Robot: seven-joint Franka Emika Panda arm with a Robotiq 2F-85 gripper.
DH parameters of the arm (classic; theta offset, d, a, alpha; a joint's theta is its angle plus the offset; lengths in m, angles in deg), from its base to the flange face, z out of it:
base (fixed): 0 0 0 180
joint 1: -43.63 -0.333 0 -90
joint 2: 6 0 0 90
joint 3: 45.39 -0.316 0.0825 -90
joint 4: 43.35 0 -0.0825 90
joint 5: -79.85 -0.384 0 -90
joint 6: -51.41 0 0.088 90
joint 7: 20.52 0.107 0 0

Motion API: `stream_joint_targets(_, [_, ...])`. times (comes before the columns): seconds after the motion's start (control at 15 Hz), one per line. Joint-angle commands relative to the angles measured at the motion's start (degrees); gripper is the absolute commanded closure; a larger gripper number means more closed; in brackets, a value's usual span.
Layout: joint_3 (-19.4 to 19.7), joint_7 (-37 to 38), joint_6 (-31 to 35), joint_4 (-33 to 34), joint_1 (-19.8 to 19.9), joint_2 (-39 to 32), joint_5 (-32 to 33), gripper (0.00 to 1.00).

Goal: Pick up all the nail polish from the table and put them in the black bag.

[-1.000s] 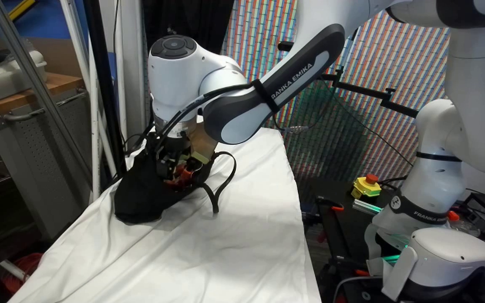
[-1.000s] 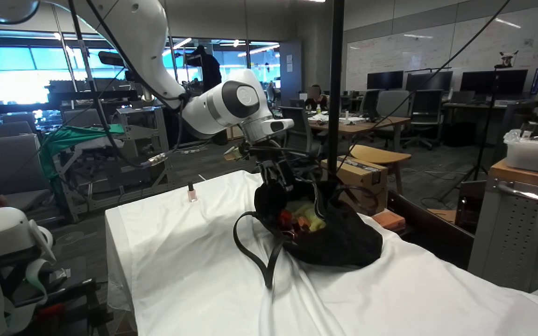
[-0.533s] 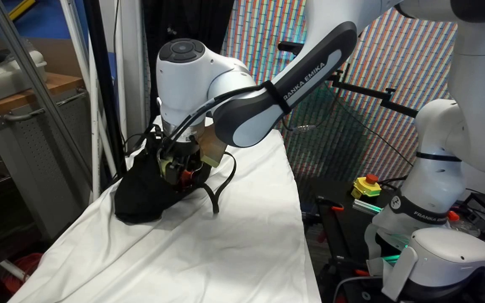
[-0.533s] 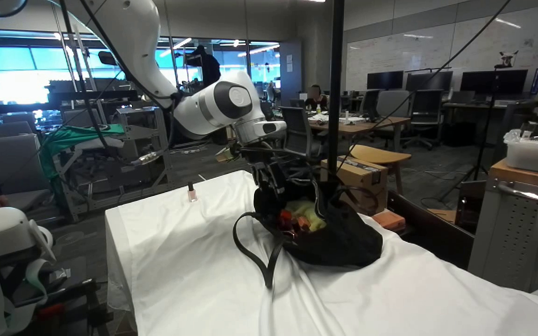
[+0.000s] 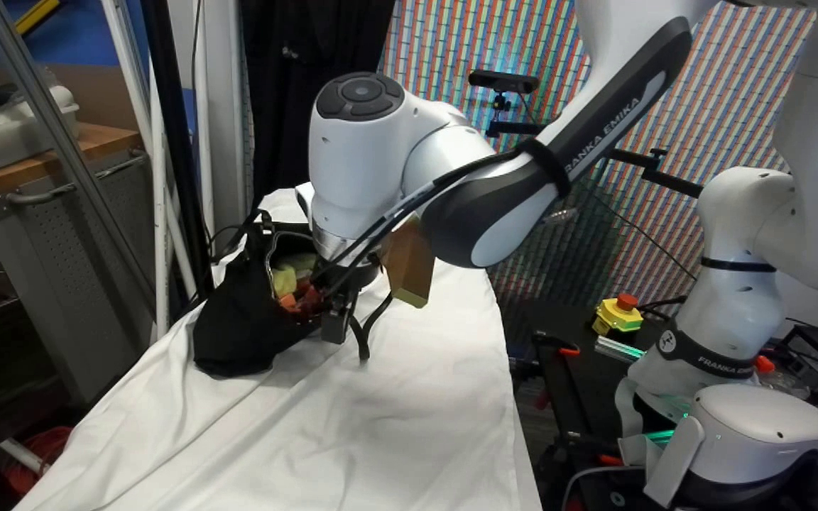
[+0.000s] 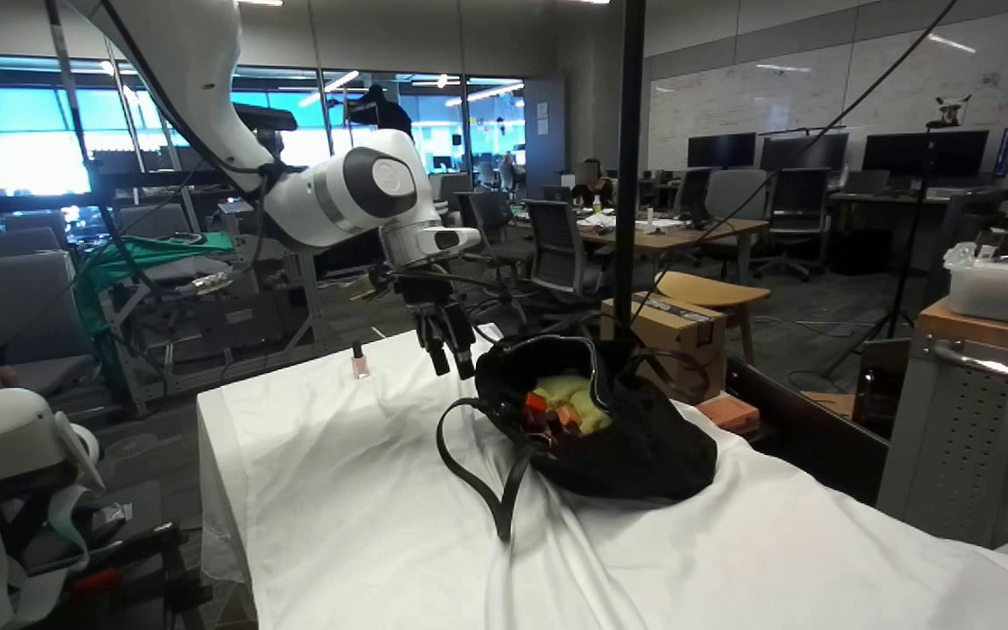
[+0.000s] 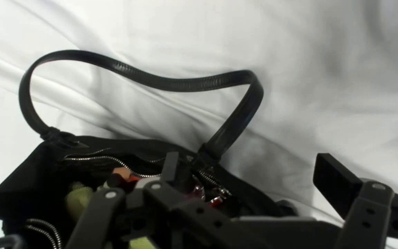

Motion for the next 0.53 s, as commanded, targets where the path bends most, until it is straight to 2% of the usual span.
stream_joint_targets(0.0, [-2.0,2.2,-1.0,-6.5,-1.2,6.1,0.7,0.00])
stream_joint_targets(0.47, [-8.3,4.1,-1.3,-9.2,-2.3,6.2,-2.5,0.00])
